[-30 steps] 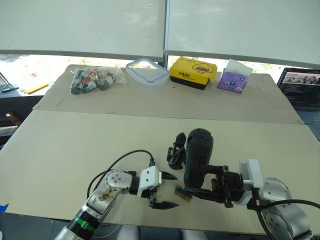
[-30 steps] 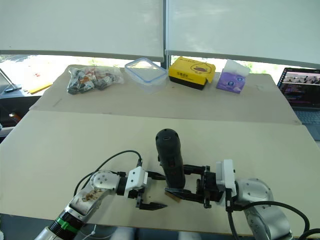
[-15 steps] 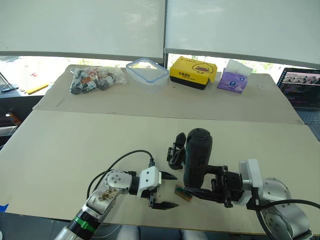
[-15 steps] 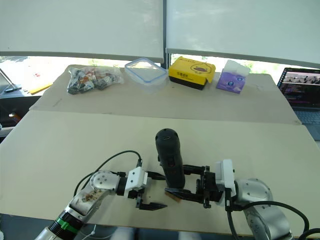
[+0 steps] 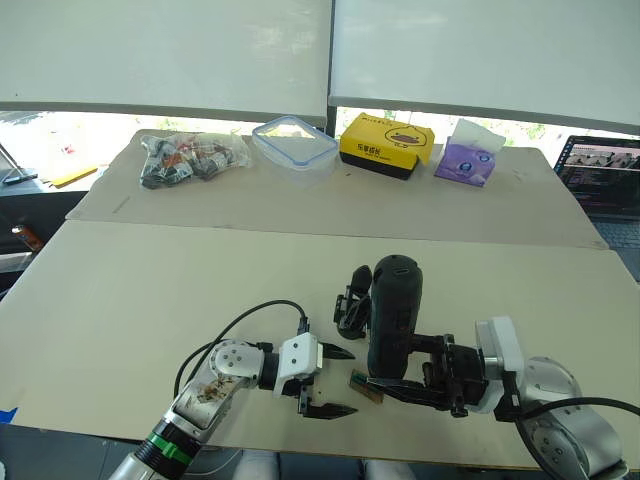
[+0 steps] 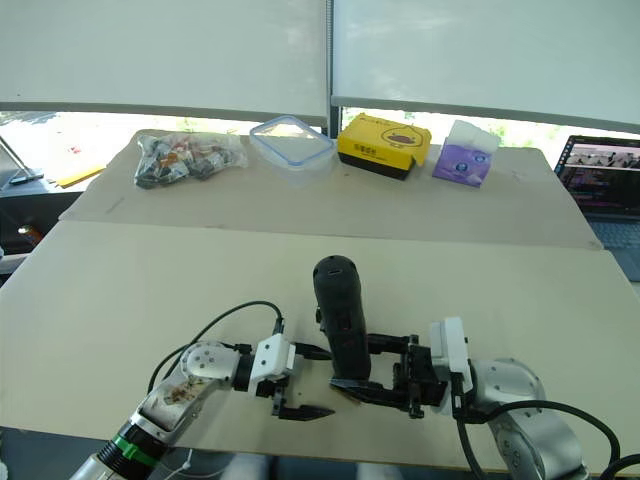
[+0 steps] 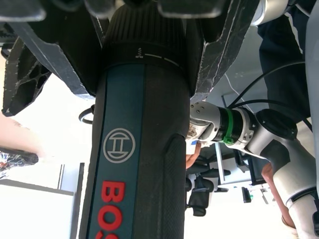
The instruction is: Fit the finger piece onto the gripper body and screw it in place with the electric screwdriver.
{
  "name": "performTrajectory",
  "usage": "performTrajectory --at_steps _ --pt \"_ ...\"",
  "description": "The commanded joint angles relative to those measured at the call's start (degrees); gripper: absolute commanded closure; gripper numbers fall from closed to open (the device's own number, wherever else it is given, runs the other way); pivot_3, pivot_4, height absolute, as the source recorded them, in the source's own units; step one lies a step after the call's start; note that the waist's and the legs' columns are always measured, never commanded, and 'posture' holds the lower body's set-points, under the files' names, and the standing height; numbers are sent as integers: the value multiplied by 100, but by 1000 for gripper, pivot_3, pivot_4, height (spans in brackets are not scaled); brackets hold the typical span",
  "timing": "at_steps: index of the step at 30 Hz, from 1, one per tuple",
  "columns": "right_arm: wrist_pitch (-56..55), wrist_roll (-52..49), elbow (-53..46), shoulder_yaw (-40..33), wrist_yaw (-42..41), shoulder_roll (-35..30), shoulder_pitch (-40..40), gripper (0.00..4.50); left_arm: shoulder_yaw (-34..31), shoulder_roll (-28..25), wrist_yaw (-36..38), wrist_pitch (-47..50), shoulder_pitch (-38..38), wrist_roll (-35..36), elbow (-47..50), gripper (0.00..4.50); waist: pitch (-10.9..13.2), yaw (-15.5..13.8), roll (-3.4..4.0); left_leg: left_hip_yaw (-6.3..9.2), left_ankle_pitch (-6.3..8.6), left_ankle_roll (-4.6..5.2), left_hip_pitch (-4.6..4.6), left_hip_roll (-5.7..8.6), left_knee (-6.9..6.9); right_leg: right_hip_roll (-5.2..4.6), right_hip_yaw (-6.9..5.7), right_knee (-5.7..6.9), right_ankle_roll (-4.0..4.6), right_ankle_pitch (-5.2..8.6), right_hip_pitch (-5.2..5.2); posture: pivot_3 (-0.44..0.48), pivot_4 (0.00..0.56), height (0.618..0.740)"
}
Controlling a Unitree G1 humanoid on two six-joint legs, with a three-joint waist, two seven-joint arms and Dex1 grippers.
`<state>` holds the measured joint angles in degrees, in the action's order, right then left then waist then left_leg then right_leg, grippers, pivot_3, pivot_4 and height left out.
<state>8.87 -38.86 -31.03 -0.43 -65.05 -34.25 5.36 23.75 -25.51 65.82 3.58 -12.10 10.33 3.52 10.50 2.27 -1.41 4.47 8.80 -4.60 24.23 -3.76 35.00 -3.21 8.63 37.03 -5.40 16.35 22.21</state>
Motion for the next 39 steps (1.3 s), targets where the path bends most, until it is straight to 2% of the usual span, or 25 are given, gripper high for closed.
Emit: performTrajectory --at_steps 1,15,39 --pt "-150 -80 -148 -40 -57 26 -16 2544 251 31 11 38 166 -142 -202 0 -1 0 0 0 0 0 0 0 0 0 0 0 0 0 0 0 150 740" --pt "-76 -395 -335 -405 246 37 -249 2544 249 1 39 138 115 -119 -99 0 -2 0 1 0 0 0 0 0 0 0 0 0 0 0 0 0 150 740" --pt "-154 -107 -172 -172 153 82 -262 2544 240 -20 20 119 180 -124 -104 0 -3 3 1 0 0 0 0 0 -1 0 0 -1 0 0 0 0 150 740"
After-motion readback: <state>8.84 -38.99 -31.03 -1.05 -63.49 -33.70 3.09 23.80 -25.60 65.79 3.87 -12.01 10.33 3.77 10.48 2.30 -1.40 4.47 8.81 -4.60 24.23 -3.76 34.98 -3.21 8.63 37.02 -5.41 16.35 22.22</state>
